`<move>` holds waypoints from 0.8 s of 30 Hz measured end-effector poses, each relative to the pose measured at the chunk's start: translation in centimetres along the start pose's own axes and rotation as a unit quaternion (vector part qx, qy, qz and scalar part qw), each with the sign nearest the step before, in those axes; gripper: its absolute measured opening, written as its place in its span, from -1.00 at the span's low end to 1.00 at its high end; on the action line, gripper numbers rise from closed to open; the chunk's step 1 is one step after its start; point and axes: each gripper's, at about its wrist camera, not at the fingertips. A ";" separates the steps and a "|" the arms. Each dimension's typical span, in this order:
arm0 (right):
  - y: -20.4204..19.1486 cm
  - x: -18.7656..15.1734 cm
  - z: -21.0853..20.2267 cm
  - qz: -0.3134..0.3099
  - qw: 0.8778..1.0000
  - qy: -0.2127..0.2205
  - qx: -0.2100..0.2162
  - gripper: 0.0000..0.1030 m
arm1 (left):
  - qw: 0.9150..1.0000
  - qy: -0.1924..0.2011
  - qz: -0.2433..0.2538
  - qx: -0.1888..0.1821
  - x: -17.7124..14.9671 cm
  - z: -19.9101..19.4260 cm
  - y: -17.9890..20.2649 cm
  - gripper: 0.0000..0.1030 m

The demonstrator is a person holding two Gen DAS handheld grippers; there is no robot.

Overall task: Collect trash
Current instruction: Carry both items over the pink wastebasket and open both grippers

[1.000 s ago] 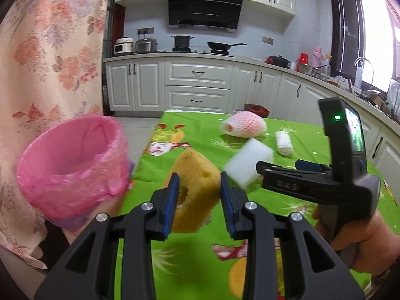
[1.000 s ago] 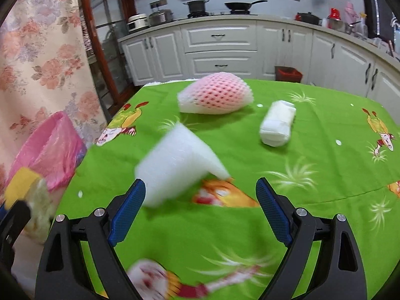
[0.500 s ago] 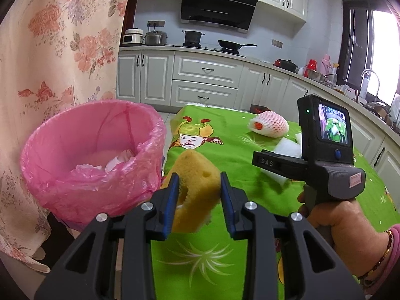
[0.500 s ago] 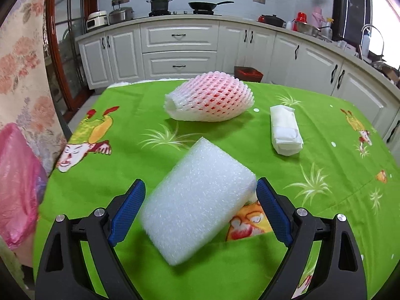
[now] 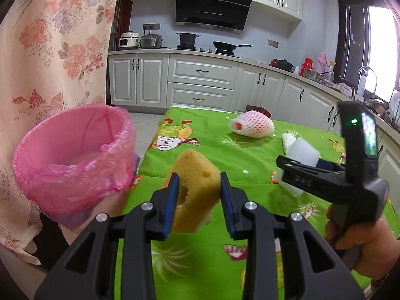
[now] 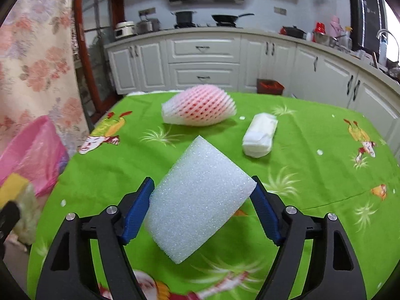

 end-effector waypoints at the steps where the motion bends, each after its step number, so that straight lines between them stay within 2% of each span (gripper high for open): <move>1: 0.3 -0.1 -0.4 -0.002 1.000 0.002 0.009 0.43 | 1.000 0.001 0.001 0.002 -0.1 -0.1 0.4 -0.39; 12: 2.7 -2.7 -5.1 -0.055 0.992 0.026 0.107 0.44 | 1.000 0.012 0.014 0.025 -0.4 -2.1 3.3 -0.39; 18: 1.0 -2.4 -6.3 -0.075 0.987 0.039 0.135 0.45 | 0.999 0.016 0.013 0.039 -0.2 -3.0 2.6 -0.39; 24: -2.5 -0.3 -6.2 -0.102 0.980 0.052 0.162 0.45 | 0.997 0.031 0.012 0.065 0.8 -4.0 0.0 -0.38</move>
Point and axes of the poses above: each gripper's, at about its wrist camera, not at the fingertips, and z roughly the way its jaws point, y to its right, x to its top, and after that the axes turned 9 degrees about -y, right-handed
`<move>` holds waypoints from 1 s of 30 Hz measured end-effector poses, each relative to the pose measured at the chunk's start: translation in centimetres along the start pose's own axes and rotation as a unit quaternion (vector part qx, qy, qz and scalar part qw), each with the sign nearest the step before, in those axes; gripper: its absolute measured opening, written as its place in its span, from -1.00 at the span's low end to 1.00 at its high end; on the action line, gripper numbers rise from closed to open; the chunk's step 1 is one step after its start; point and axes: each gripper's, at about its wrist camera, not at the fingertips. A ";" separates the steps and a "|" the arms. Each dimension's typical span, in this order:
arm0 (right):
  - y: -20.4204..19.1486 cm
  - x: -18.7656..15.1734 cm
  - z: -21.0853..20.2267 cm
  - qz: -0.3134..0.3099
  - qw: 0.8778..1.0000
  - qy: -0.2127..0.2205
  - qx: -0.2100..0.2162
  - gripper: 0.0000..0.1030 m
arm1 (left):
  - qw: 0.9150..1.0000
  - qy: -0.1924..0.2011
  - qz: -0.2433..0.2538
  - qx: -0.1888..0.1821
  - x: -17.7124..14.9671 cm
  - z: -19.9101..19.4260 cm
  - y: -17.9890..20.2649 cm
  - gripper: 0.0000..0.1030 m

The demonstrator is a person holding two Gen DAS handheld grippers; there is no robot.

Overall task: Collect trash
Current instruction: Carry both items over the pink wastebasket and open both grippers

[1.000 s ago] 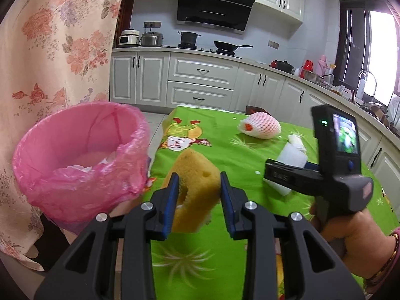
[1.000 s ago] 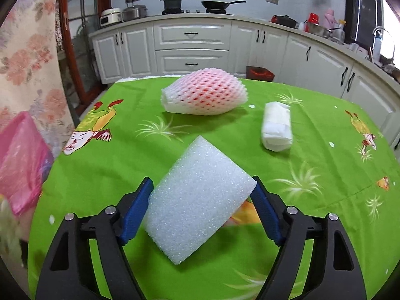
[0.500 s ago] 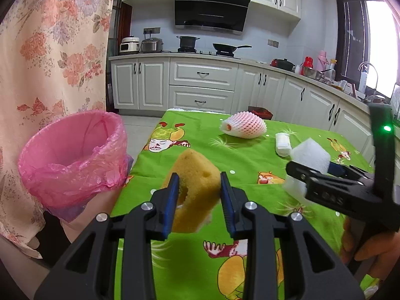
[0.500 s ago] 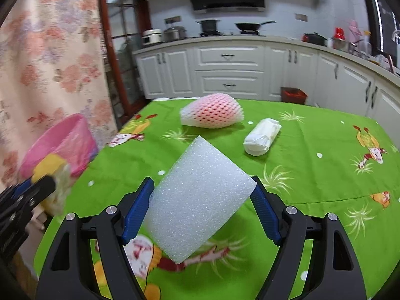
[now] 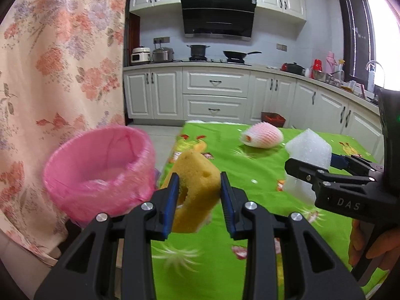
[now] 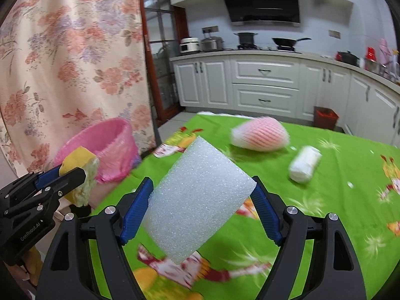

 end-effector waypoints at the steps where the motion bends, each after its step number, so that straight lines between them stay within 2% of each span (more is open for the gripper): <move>1: -0.4 0.5 0.3 -0.004 1.000 0.001 0.006 0.46 | 1.000 0.001 -0.001 0.003 0.3 0.0 -0.6 -0.38; 6: -4.1 3.9 2.3 -0.041 0.998 0.017 0.053 0.47 | 0.999 0.012 -0.014 0.031 2.3 0.1 -4.9 -0.38; 11: -7.8 6.9 4.7 -0.083 0.993 0.024 0.082 0.47 | 0.998 0.014 -0.035 0.058 4.6 1.0 -10.7 -0.37; 18: -11.7 9.7 8.8 -0.123 0.986 0.015 0.113 0.48 | 0.993 0.000 -0.062 0.097 6.2 4.7 -17.3 -0.34; 22: -13.6 10.7 10.9 -0.148 0.981 0.010 0.128 0.49 | 0.992 -0.007 -0.075 0.098 6.2 6.6 -19.6 -0.30; 23: -14.0 11.0 11.4 -0.153 0.979 0.009 0.132 0.49 | 0.992 -0.010 -0.079 0.096 6.2 7.0 -20.1 -0.27; 24: -14.4 11.2 11.7 -0.157 0.979 0.009 0.133 0.49 | 0.992 -0.013 -0.082 0.094 6.2 7.4 -20.6 -0.08; 25: -14.8 11.4 12.2 -0.162 0.977 0.007 0.137 0.50 | 0.992 -0.015 -0.086 0.095 6.2 7.8 -21.2 0.19; 27: -15.4 11.6 12.8 -0.170 0.975 0.006 0.140 0.50 | 0.991 -0.010 -0.091 0.102 6.1 8.0 -22.0 0.37; 30: -16.0 11.7 13.6 -0.178 0.973 0.002 0.147 0.51 | 0.989 -0.008 -0.096 0.117 6.2 8.0 -23.2 0.40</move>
Point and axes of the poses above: each gripper's, at about its wrist camera, not at the fingertips, and z roughly the way its jaws point, y to its right, x to its top, and after that the axes turned 9 degrees about -y, right-handed
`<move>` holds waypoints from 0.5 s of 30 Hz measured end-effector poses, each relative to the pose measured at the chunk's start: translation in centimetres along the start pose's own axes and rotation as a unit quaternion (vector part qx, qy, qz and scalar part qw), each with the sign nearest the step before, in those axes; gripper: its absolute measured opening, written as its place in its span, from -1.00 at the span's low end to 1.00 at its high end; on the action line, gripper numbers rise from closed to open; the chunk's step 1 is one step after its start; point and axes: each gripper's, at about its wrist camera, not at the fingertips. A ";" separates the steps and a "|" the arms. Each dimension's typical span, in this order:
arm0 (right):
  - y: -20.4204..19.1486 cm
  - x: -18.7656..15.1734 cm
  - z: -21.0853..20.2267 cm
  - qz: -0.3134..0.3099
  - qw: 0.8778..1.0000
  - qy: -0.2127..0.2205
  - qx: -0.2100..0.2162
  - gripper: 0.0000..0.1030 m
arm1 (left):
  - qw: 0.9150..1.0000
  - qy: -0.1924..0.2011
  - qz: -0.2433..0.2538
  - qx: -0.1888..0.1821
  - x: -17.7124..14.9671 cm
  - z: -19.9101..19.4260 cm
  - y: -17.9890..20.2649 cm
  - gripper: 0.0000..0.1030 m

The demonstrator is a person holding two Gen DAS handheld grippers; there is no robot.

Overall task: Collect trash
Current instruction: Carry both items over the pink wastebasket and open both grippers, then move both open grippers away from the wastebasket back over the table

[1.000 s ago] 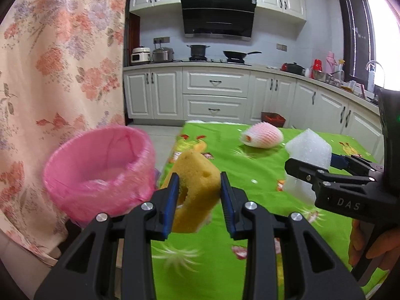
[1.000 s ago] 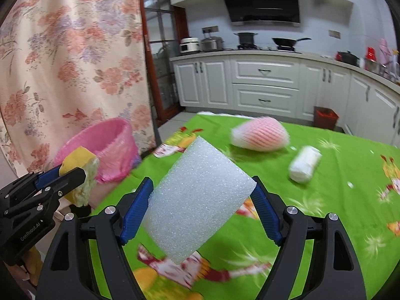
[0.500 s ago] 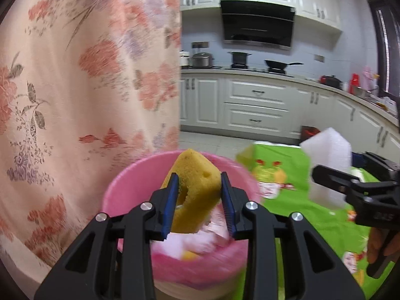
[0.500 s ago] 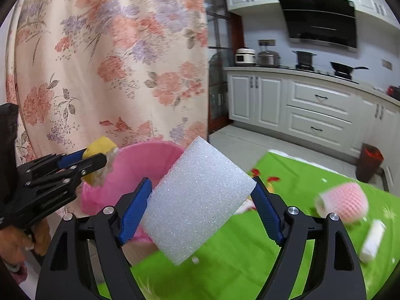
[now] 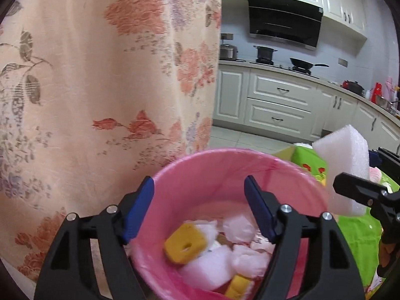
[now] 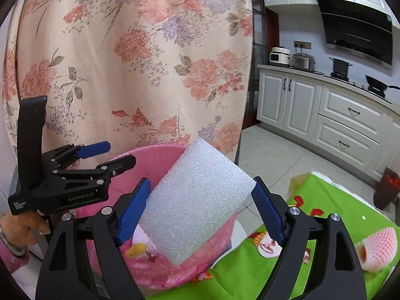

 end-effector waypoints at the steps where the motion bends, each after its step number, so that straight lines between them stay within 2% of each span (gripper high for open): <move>1: -0.2 0.1 0.4 -0.003 1.000 -0.001 0.005 0.52 | 1.000 0.004 -0.002 0.004 0.0 -0.2 -0.2 0.43; 9: -2.3 0.3 2.3 -0.028 0.999 -0.006 0.028 0.62 | 0.998 0.028 -0.034 0.037 0.0 -3.1 -3.0 0.54; 15: -2.3 -0.1 0.7 -0.010 0.999 0.010 0.048 0.65 | 0.998 0.032 -0.028 0.049 -0.9 -5.3 -2.7 0.60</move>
Point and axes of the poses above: each gripper's, at about its wrist camera, not at the fingertips, and z roughly the way its jaws point, y to its right, x to its top, and after that the axes turned 9 degrees about -y, right-handed
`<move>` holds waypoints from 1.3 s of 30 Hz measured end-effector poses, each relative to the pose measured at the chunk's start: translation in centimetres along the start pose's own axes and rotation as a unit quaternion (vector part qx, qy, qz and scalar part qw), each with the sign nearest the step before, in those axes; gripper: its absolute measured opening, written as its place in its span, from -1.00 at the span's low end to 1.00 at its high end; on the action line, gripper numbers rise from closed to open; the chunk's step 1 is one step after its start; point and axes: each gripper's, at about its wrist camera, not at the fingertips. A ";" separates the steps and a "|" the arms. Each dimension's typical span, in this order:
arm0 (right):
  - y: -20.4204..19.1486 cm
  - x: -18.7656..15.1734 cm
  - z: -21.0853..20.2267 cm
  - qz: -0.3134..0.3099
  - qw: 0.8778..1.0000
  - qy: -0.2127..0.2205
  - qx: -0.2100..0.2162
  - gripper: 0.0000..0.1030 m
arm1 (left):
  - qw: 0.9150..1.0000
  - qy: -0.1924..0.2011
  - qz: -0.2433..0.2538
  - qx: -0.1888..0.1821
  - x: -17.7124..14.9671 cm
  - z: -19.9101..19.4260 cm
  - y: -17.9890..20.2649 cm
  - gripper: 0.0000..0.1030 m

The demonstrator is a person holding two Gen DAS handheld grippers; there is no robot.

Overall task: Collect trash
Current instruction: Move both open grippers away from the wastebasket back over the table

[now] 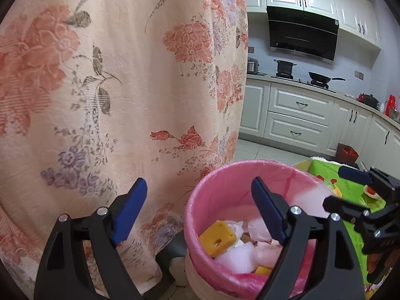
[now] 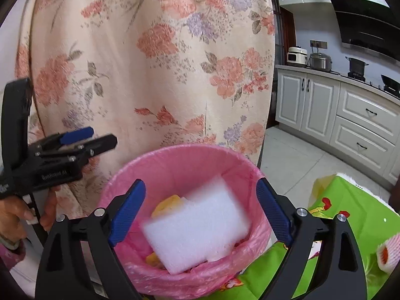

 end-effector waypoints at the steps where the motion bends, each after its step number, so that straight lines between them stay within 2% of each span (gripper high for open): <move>1: 0.0 0.1 -0.2 0.000 1.000 0.002 -0.001 0.65 | 1.000 0.001 0.000 0.003 -0.2 -0.3 0.0 0.60; 7: 0.4 0.3 -1.7 0.011 1.000 0.011 0.000 0.65 | 1.000 0.011 -0.012 0.004 -0.5 -2.7 0.3 0.60; 11: 0.9 -0.6 -4.1 0.022 0.999 0.018 -0.013 0.65 | 1.000 0.010 0.002 -0.003 -0.8 -3.9 1.8 0.60; 18: 3.5 -4.0 -9.1 0.052 0.996 0.018 -0.064 0.65 | 0.999 0.019 0.018 -0.034 -1.5 -5.6 6.9 0.77; 25: 6.8 -8.9 -13.6 0.086 0.989 0.000 -0.123 0.65 | 0.997 0.004 0.030 -0.073 -3.7 -6.2 13.8 0.86; 32: 11.8 -14.2 -18.1 0.147 0.971 -0.021 -0.189 0.65 | 0.991 -0.004 0.070 -0.112 -5.9 -5.9 22.6 0.90; 39: 17.4 -18.0 -20.2 0.217 0.940 -0.031 -0.260 0.65 | 0.982 0.001 0.129 -0.135 -7.7 -4.4 30.7 0.90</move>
Point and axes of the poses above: each gripper's, at about its wrist camera, not at the fingertips, and z roughly the way its jaws point, y to its right, x to its top, and after that the axes turned 9 degrees about -y, right-handed
